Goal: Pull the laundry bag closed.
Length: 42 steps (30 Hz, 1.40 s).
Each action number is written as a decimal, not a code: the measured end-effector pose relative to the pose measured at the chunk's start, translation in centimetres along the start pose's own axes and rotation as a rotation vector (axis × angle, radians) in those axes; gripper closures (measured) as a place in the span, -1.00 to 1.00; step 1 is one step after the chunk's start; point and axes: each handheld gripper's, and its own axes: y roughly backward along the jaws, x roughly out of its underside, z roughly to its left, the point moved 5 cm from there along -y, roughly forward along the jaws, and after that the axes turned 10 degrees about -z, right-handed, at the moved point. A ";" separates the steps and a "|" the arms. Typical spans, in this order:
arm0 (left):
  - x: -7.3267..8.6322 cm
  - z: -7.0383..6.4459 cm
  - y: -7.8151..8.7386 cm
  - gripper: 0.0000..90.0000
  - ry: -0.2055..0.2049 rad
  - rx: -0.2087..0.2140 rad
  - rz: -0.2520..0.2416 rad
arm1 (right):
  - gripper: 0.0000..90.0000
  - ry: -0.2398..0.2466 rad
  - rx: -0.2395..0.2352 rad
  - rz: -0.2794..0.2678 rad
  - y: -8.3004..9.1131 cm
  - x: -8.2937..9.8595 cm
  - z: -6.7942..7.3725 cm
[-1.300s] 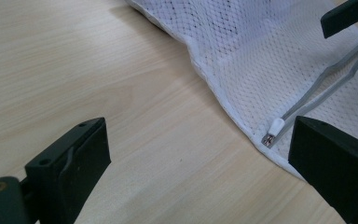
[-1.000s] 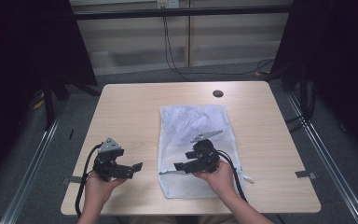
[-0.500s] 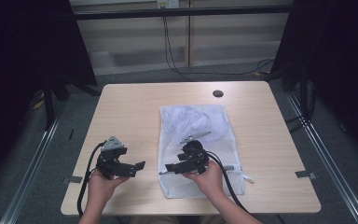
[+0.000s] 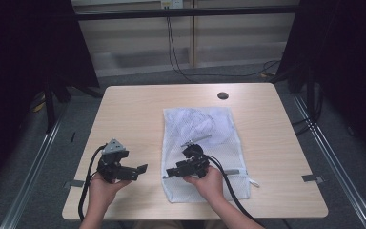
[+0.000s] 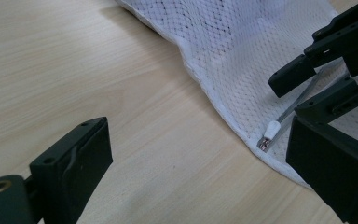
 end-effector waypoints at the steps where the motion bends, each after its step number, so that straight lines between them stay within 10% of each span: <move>1: 0.0 0.0 0.0 -0.85 -0.003 -0.004 0.002 | -0.01 -0.009 -0.003 0.008 -0.1 0.1 0.1; 42: 0.1 -0.2 -0.2 -0.83 -0.003 0.010 0.016 | 0.87 -0.053 -0.060 0.077 -2.4 0.7 1.4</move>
